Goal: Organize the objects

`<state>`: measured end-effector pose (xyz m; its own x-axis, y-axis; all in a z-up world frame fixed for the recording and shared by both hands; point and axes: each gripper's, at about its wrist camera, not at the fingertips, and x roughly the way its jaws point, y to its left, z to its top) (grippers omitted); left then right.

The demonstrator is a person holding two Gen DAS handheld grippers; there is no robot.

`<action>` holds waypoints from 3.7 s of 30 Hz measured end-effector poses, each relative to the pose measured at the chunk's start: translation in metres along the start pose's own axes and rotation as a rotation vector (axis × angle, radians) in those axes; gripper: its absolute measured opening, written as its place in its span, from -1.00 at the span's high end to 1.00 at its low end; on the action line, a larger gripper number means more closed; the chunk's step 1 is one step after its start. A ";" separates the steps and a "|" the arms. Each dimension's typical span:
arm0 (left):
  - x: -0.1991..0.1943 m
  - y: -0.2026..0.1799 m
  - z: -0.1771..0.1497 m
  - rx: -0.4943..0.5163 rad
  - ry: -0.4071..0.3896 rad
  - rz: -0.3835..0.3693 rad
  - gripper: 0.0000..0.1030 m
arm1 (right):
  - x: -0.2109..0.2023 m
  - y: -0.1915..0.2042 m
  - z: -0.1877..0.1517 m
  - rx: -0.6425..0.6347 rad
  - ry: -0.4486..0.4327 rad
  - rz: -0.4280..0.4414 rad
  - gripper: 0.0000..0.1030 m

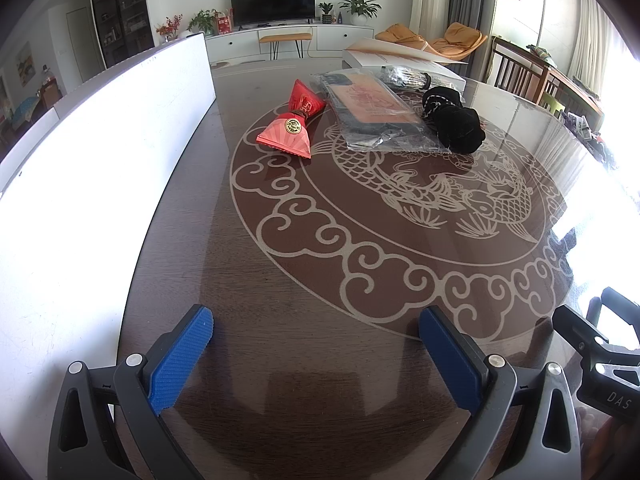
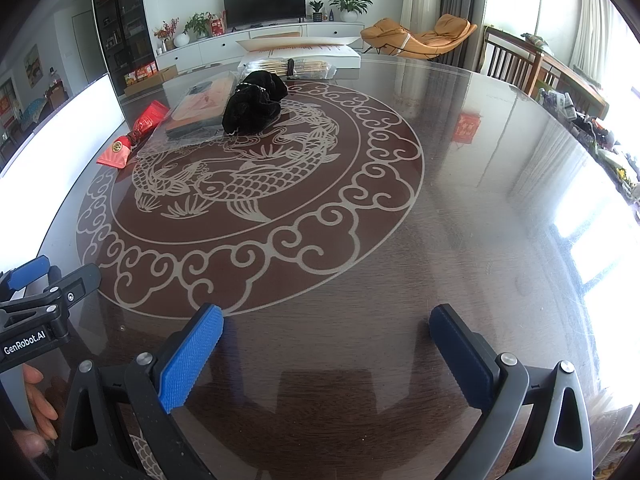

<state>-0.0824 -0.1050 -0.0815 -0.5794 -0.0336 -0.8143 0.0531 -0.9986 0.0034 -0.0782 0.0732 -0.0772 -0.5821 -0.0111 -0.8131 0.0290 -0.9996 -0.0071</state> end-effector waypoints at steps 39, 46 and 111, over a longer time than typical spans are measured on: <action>-0.003 0.004 -0.002 0.050 0.021 -0.036 -1.00 | 0.042 0.023 0.123 -0.068 -0.066 0.152 -0.98; -0.002 0.003 -0.001 0.049 0.021 -0.034 -1.00 | 0.103 0.046 0.190 -0.096 0.053 0.195 -0.20; -0.003 0.017 0.095 -0.035 -0.001 -0.028 -1.00 | 0.000 -0.041 0.000 -0.050 -0.002 0.033 -1.00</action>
<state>-0.1570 -0.1258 -0.0233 -0.5816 -0.0056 -0.8134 0.0653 -0.9971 -0.0399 -0.0795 0.1142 -0.0774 -0.5819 -0.0444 -0.8120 0.0885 -0.9960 -0.0090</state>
